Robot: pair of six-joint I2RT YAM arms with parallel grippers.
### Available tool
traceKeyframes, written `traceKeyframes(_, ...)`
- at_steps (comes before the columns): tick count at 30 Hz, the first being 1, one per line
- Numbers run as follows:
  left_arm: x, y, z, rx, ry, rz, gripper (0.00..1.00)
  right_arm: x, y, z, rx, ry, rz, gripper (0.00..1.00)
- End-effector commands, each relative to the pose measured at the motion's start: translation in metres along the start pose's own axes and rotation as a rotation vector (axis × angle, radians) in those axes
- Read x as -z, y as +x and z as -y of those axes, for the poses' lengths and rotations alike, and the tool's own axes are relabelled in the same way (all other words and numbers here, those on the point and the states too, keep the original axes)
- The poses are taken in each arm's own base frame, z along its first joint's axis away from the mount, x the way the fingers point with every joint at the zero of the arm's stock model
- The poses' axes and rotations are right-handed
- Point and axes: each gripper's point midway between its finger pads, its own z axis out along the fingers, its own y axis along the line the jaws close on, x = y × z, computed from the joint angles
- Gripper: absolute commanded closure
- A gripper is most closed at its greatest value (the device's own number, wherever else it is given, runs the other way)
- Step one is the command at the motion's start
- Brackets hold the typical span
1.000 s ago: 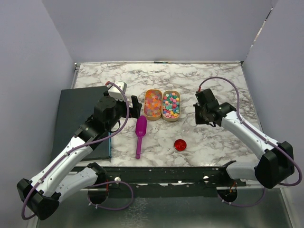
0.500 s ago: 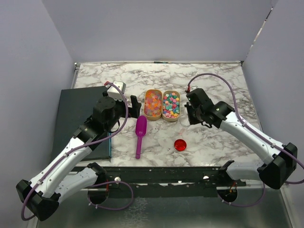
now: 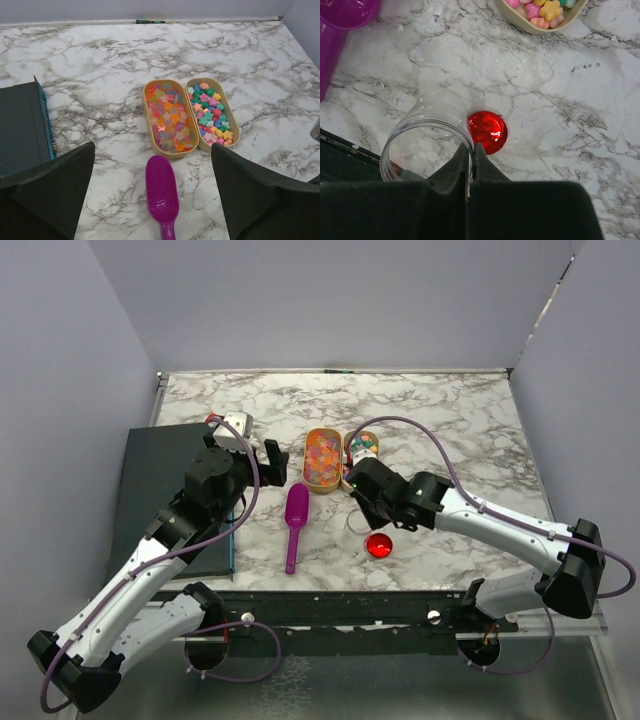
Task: Pack the candies
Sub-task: Place the packing bottle at the center of the board.
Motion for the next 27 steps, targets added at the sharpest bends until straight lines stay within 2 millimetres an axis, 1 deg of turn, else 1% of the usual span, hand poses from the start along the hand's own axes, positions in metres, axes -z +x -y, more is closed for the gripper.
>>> traceKeyframes(1, 0.005, 0.001, -0.011, -0.014, -0.048, 0.007, 0.01, 0.001, -0.004, -0.010, -0.009, 0.021, 0.013, 0.99)
traceKeyframes(4, 0.005, 0.001, -0.011, -0.013, -0.050, 0.009, 0.01, -0.004, -0.001, -0.019, -0.005, 0.013, 0.005, 0.99)
traceKeyframes(8, 0.006, 0.000, -0.011, -0.011, -0.050, 0.011, 0.01, -0.008, 0.001, -0.026, 0.002, 0.027, -0.003, 1.00)
traceKeyframes(20, 0.007, 0.000, -0.011, -0.009, -0.045, 0.013, 0.01, -0.019, 0.010, -0.037, 0.003, 0.044, -0.026, 0.99)
traceKeyframes(25, 0.006, 0.001, -0.011, -0.008, -0.046, 0.011, 0.01, -0.021, 0.012, -0.042, 0.003, 0.033, -0.031, 0.94)
traceKeyframes(27, 0.006, 0.001, -0.011, -0.008, -0.046, 0.010, 0.01, -0.021, 0.013, -0.043, 0.004, 0.033, -0.035, 0.88)
